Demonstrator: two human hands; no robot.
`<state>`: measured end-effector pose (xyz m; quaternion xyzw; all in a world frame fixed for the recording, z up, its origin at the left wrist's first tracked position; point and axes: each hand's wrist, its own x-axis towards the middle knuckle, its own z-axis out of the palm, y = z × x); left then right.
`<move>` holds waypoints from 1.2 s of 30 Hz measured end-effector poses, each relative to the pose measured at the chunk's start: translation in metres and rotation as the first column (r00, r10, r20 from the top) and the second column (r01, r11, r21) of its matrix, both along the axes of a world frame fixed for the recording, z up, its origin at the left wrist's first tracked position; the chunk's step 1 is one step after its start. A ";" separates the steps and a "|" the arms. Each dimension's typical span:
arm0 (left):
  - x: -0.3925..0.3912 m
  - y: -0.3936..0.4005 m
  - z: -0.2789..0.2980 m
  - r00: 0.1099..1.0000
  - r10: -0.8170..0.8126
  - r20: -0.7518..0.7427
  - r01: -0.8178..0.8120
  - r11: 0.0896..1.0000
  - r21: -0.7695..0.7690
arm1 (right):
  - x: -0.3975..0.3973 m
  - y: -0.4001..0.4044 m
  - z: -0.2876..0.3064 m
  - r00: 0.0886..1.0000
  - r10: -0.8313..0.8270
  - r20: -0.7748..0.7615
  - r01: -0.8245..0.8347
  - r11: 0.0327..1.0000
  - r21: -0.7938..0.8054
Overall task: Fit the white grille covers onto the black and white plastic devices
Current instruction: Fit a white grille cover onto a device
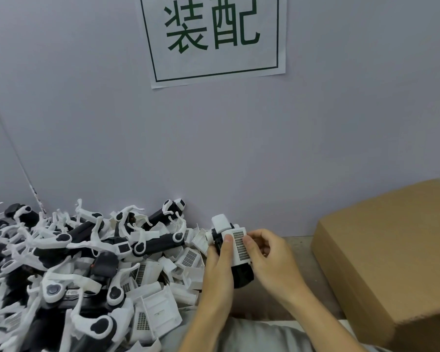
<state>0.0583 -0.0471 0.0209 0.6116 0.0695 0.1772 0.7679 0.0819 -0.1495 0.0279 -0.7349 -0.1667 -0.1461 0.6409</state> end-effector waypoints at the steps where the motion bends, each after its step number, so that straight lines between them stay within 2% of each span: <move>1: -0.001 0.000 0.001 1.000 0.001 -0.004 -0.001 1.000 0.005 | 0.000 0.000 0.000 1.000 0.003 0.004 -0.003 1.000 -0.011; 3: -0.003 -0.001 0.002 1.000 0.004 -0.007 -0.004 1.000 0.012 | 0.000 0.000 -0.002 1.000 -0.009 0.029 0.011 0.997 -0.078; 7: -0.002 -0.001 -0.003 1.000 0.025 0.002 -0.025 0.995 0.092 | 0.000 -0.001 -0.002 0.983 -0.073 0.169 0.124 0.942 -0.311; 9: 0.000 0.001 -0.005 0.998 0.059 0.039 -0.062 0.993 0.100 | 0.000 0.000 -0.002 0.982 -0.075 0.173 0.131 0.931 -0.341; 12: -0.001 0.002 -0.003 0.996 0.048 0.079 -0.055 0.995 0.083 | 0.001 0.000 -0.002 0.999 -0.038 0.002 0.037 0.978 -0.204; 15: -0.004 0.001 -0.002 0.992 0.003 0.124 -0.014 0.996 0.091 | -0.002 -0.002 0.003 0.958 0.197 -0.206 -0.186 0.980 0.072; 17: -0.005 0.001 -0.001 0.990 0.000 0.142 -0.019 0.991 0.132 | -0.003 -0.004 0.006 0.936 0.251 -0.246 -0.216 0.963 0.158; 19: -0.005 0.001 -0.002 0.989 0.003 0.151 -0.034 0.979 0.200 | -0.002 -0.005 0.006 0.950 0.202 -0.239 -0.169 0.974 0.151; 22: -0.004 0.002 -0.003 0.986 0.067 0.150 -0.115 0.934 0.339 | 0.000 0.000 0.002 0.981 0.050 -0.185 -0.045 0.998 0.033; 25: -0.004 0.003 0.000 0.987 0.095 0.128 -0.132 0.937 0.324 | 0.002 0.005 -0.002 0.989 -0.030 -0.144 0.018 0.997 -0.080; 27: -0.005 0.005 0.001 0.989 0.104 0.102 -0.128 0.952 0.276 | 0.001 0.005 -0.005 0.990 -0.036 -0.137 0.017 0.991 -0.133; 29: -0.004 0.008 -0.002 0.982 0.178 0.064 -0.189 0.954 0.233 | -0.001 0.002 -0.006 0.997 -0.072 -0.029 0.060 0.956 -0.287; 30: -0.003 0.010 -0.003 0.974 0.224 0.030 -0.226 0.959 0.173 | -0.002 0.001 -0.006 0.997 -0.066 0.047 0.079 0.921 -0.381; 32: -0.003 0.012 0.001 0.977 0.209 -0.046 -0.212 0.976 -0.045 | -0.005 0.004 -0.006 0.993 -0.008 0.117 0.070 0.840 -0.537; 34: -0.003 0.012 0.005 0.988 0.146 -0.055 -0.154 0.973 -0.172 | -0.007 0.007 -0.007 0.995 -0.031 0.090 0.082 0.763 -0.641; 36: -0.005 0.008 0.007 0.995 0.101 -0.004 -0.101 0.987 -0.122 | -0.004 -0.001 -0.005 0.995 -0.095 -0.021 0.065 0.811 -0.581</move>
